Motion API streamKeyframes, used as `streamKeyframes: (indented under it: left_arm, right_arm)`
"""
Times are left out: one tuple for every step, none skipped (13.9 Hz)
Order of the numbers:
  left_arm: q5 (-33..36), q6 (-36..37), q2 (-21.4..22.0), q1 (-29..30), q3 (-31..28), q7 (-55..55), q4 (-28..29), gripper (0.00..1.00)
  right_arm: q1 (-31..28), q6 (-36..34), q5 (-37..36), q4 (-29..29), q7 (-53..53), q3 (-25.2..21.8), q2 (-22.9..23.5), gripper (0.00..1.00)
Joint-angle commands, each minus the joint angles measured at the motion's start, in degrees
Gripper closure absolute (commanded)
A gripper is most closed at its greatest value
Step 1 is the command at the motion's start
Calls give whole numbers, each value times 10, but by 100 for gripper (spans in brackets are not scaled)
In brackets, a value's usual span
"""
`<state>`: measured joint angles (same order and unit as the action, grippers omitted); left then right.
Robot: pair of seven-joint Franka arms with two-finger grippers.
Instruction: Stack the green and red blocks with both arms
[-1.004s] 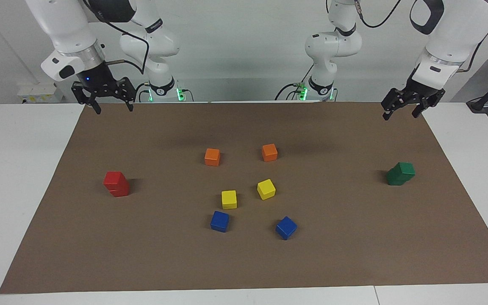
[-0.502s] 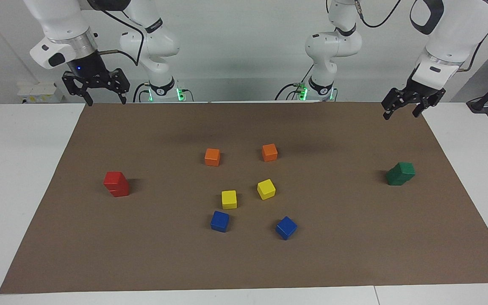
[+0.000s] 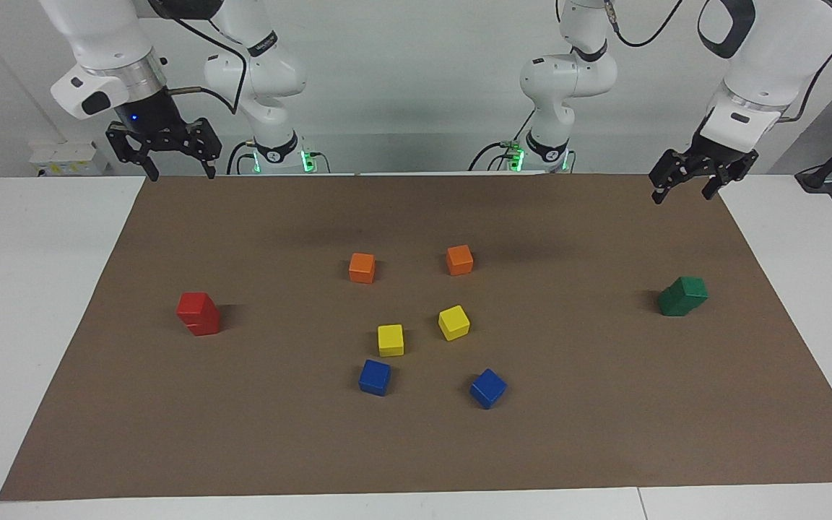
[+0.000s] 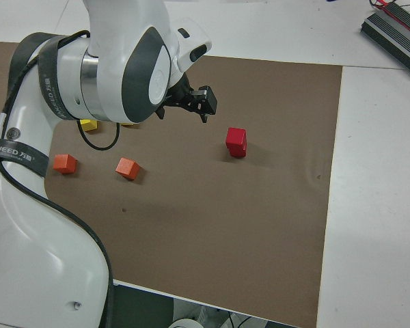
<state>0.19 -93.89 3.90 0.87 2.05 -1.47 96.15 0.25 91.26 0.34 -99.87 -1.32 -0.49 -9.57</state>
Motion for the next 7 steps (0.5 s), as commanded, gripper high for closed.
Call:
streamKeyframes:
  left_arm:
    - [7,5,-8,-12,-8,-6,-17,0]
    - [7,6,-8,-12,-8,-5,-17,0]
    - [6,6,-8,-12,-8,-5,-17,0]
    - [6,7,-8,-12,-8,-5,-17,0]
    - [6,8,-8,-12,-8,-5,-17,0]
    - [6,8,-8,-12,-8,-5,-18,0]
    - [6,8,-8,-12,-8,-5,-18,0]
  right_arm:
    - [-7,-7,-11,-2,19,7,3,0]
    - [-6,-6,-14,-2,25,7,3,0]
    - [-5,-6,-18,-2,32,8,3,0]
    - [-5,-6,-21,-2,38,8,3,0]
    - [-5,-6,-23,-3,40,9,3,0]
    - [-4,-2,-27,-5,39,9,3,0]
    - [-4,2,-31,-5,39,10,3,0]
